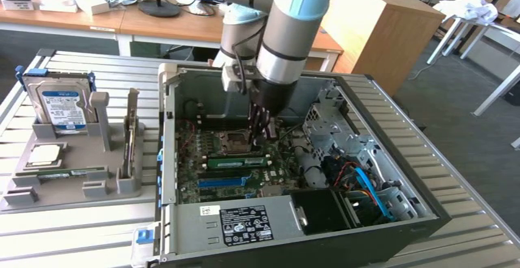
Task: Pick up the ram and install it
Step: 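Insert the ram into the slot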
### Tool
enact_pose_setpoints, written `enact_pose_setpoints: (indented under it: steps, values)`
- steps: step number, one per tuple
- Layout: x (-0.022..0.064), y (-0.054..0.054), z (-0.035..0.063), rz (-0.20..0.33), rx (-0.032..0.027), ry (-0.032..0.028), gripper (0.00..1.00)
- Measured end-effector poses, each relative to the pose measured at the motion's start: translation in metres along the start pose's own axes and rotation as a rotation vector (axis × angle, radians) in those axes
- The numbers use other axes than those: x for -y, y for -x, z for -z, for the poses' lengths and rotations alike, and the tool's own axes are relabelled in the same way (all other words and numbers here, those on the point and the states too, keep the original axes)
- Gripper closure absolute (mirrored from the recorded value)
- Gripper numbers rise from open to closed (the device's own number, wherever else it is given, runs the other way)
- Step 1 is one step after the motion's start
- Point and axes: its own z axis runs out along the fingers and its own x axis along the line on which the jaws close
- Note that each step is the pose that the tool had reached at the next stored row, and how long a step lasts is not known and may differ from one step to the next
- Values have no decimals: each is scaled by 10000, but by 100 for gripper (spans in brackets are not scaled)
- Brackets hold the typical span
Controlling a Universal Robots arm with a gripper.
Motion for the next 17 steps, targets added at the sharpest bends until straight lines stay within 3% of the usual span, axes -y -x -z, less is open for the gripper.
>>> enact_pose_setpoints:
  steps: [17]
  values:
    - [-14, -5, 678, 0, 1, 1, 75]
